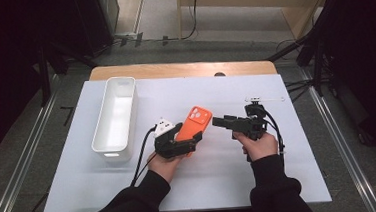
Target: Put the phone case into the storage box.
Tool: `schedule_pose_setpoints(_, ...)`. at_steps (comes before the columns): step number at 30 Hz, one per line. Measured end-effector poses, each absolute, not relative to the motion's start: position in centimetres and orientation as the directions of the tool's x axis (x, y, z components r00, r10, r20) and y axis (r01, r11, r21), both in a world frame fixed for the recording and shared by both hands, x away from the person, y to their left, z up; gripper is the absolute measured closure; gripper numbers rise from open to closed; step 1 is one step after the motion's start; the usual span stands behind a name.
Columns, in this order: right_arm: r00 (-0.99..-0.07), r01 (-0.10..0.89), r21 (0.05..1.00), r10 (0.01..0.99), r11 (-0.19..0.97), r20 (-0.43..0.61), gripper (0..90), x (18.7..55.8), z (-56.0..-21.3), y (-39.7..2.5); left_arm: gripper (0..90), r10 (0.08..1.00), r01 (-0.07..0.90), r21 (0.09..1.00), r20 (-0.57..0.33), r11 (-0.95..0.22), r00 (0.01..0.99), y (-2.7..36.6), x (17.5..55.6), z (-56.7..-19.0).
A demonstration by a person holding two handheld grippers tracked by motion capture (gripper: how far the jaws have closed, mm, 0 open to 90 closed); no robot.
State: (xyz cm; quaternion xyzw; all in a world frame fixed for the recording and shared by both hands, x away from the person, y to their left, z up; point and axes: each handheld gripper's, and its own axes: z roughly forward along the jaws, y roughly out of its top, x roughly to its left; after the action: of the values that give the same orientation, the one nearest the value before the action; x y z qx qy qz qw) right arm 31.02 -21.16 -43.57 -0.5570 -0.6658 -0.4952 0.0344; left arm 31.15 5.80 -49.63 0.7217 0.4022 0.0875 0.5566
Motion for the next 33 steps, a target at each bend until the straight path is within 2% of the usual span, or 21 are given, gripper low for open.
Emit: schedule_pose_setpoints(33,-0.342,0.812,0.568,0.679,-0.134,0.649,32.2,33.4,-44.5,-20.0,15.7,0.647,0.477,0.877,-0.335,-0.050,0.685,5.5,31.1,-49.7)
